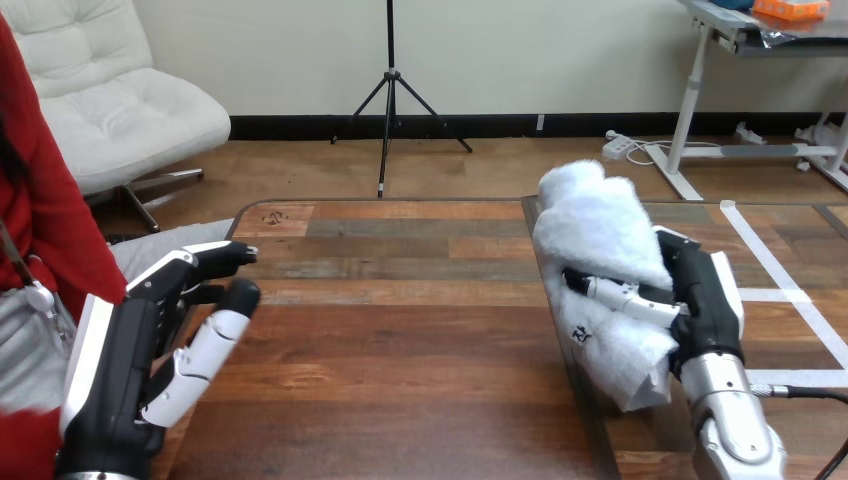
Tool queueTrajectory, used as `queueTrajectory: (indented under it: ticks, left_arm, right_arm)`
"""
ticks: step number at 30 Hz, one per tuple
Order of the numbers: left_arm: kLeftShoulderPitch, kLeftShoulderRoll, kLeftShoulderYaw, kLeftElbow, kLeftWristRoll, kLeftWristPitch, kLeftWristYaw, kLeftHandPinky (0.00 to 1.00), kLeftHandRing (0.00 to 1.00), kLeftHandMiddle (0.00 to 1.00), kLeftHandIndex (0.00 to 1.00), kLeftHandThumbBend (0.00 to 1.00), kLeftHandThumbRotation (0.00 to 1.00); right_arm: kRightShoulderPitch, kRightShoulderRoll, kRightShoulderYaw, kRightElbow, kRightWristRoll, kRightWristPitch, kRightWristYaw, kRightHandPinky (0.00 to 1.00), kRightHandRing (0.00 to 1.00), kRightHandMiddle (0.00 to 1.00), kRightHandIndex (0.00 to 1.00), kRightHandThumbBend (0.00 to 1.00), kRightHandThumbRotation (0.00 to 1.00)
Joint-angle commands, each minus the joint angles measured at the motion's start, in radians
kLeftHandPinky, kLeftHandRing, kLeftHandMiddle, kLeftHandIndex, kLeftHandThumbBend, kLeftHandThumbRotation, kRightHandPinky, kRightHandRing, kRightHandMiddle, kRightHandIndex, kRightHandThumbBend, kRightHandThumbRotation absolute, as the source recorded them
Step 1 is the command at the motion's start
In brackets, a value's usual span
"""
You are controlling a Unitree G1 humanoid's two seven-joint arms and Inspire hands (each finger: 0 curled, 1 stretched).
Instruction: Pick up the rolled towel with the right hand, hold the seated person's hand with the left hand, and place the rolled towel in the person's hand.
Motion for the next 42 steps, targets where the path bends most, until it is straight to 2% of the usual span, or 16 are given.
queueTrajectory:
  ticks: [1, 3, 6, 14, 21, 35, 42]
  left_arm:
    - [-0.050, 0.040, 0.012, 0.000, 0.029, -0.030, 0.015, 0.74, 0.80, 0.78, 0.74, 0.77, 0.72]
    - [-0.056, 0.050, 0.015, 0.004, 0.050, -0.032, 0.022, 0.73, 0.80, 0.78, 0.74, 0.78, 0.71]
    - [-0.061, 0.067, 0.018, 0.009, 0.088, -0.033, 0.033, 0.71, 0.79, 0.79, 0.75, 0.80, 0.70]
    - [-0.077, 0.124, 0.021, 0.007, 0.204, -0.005, 0.056, 0.68, 0.80, 0.82, 0.80, 0.89, 0.69]
    - [-0.089, 0.158, 0.017, -0.009, 0.273, 0.041, 0.056, 0.68, 0.83, 0.86, 0.83, 0.98, 0.64]
    - [-0.130, 0.226, -0.009, -0.011, 0.412, 0.076, 0.063, 0.69, 0.85, 0.87, 0.85, 1.00, 0.57]
    - [-0.143, 0.251, -0.027, -0.013, 0.483, 0.089, 0.070, 0.65, 0.84, 0.86, 0.83, 1.00, 0.53]
  right_arm:
    - [-0.041, 0.016, -0.055, -0.108, 0.072, -0.061, 0.062, 0.30, 0.35, 0.41, 0.44, 0.80, 0.00]
    - [-0.032, 0.023, -0.071, -0.131, 0.115, -0.039, 0.100, 0.30, 0.35, 0.41, 0.44, 0.81, 0.00]
    - [-0.019, 0.026, -0.081, -0.162, 0.140, -0.022, 0.119, 0.29, 0.34, 0.40, 0.44, 0.83, 0.00]
    - [0.014, 0.026, -0.095, -0.232, 0.151, -0.007, 0.136, 0.28, 0.33, 0.39, 0.42, 0.86, 0.00]
    - [0.041, 0.027, -0.105, -0.294, 0.149, 0.022, 0.130, 0.28, 0.33, 0.39, 0.42, 0.85, 0.00]
    - [0.055, 0.041, -0.121, -0.330, 0.181, 0.043, 0.168, 0.27, 0.33, 0.39, 0.41, 0.85, 0.00]
    - [0.058, 0.044, -0.129, -0.337, 0.187, 0.054, 0.182, 0.27, 0.32, 0.38, 0.41, 0.86, 0.00]
